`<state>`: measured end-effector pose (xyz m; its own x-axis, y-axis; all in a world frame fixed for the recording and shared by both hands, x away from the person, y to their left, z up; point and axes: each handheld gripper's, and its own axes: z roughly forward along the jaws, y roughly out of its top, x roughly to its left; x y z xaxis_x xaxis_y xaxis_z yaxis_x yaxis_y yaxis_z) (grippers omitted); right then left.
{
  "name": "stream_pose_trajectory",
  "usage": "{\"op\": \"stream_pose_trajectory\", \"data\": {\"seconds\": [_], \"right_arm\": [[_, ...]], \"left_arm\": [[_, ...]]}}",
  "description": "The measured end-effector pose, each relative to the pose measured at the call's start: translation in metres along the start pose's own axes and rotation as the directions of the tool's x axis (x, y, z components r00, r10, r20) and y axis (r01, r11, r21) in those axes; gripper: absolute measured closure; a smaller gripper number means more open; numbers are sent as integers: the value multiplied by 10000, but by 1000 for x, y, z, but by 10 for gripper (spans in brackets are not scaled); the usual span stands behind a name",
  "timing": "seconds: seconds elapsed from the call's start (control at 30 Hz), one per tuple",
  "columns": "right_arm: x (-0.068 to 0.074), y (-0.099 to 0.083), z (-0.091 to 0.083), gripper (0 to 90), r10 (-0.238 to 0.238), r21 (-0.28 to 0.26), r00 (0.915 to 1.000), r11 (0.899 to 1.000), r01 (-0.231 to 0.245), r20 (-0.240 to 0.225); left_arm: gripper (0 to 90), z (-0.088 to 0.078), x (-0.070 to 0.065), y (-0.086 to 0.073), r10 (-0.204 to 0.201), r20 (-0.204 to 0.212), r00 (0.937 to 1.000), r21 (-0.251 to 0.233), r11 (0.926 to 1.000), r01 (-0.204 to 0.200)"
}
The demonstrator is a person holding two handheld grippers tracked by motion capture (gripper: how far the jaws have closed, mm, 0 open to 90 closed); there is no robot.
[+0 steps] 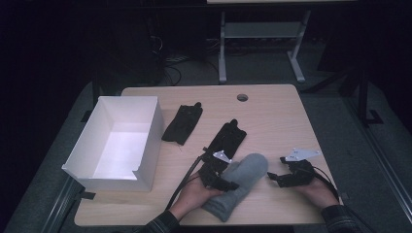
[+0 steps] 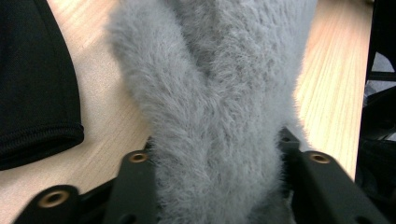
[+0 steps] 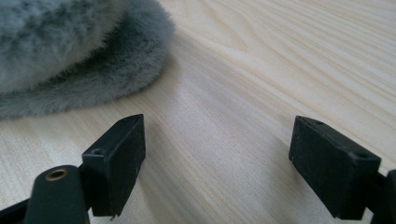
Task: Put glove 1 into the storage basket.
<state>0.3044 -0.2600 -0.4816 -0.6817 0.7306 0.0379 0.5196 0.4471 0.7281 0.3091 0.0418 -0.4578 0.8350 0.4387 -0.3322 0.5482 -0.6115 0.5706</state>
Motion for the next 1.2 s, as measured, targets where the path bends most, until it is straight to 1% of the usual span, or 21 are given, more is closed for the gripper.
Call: {"op": "stream_pose_trajectory", "data": {"seconds": [0.1,0.23,0.3,0.33,0.4,0.43,0.5,0.57,0.63,0.77,0.8,0.9,1.0,1.07,1.1,1.2], "right_arm": [[0,0,0,178,-4,8,10000,10000,4,3],[0,0,0,175,4,13,10000,10000,-4,5],[0,0,0,175,5,15,10000,10000,-5,6],[0,0,0,175,5,13,10000,10000,-5,7],[0,0,0,174,6,9,10000,10000,-6,-1],[0,0,0,174,6,9,10000,10000,-6,-1],[0,0,0,174,5,4,10000,10000,-5,-2],[0,0,0,174,7,3,10000,10000,-7,-3],[0,0,0,175,12,6,10000,10000,-12,-3],[0,0,0,175,7,5,10000,10000,-7,-2],[0,0,0,174,15,6,10000,10000,-15,-3],[0,0,0,175,11,6,10000,10000,-11,0],[0,0,0,174,11,10,10000,10000,-11,8],[0,0,0,174,18,6,10000,10000,-18,21],[0,0,0,174,22,9,10000,10000,-22,20],[0,0,0,173,3,2,10000,10000,-3,26]], "left_arm": [[621,-1,-2,1,132,-110,9999,86,9999,-131],[665,-3,-3,2,219,-168,9996,42,9998,-219],[681,-4,-3,2,115,-92,9999,-40,9999,-115],[688,-5,-2,2,171,-51,9998,-43,9998,-171],[695,-7,-1,2,120,77,9999,-168,9998,-118],[695,-8,0,2,162,98,9998,-193,9997,-160],[697,-11,0,3,60,228,9997,-284,9996,-53],[698,-16,0,4,74,165,9998,-327,9994,-69],[699,-21,1,4,59,225,9997,-468,9989,-48],[699,-35,2,6,69,252,9997,-801,9968,-49],[699,-40,3,7,22,254,9997,-978,9952,3],[699,-52,5,9,-83,200,9998,-1269,9919,107],[698,-69,10,12,-77,-71,9999,-1533,9882,65],[697,-80,13,14,-97,-204,9997,-1786,9839,59],[697,-87,14,16,-264,-206,9994,-2043,9787,216],[696,-100,18,20,-234,-375,9990,-2196,9755,146]]}}
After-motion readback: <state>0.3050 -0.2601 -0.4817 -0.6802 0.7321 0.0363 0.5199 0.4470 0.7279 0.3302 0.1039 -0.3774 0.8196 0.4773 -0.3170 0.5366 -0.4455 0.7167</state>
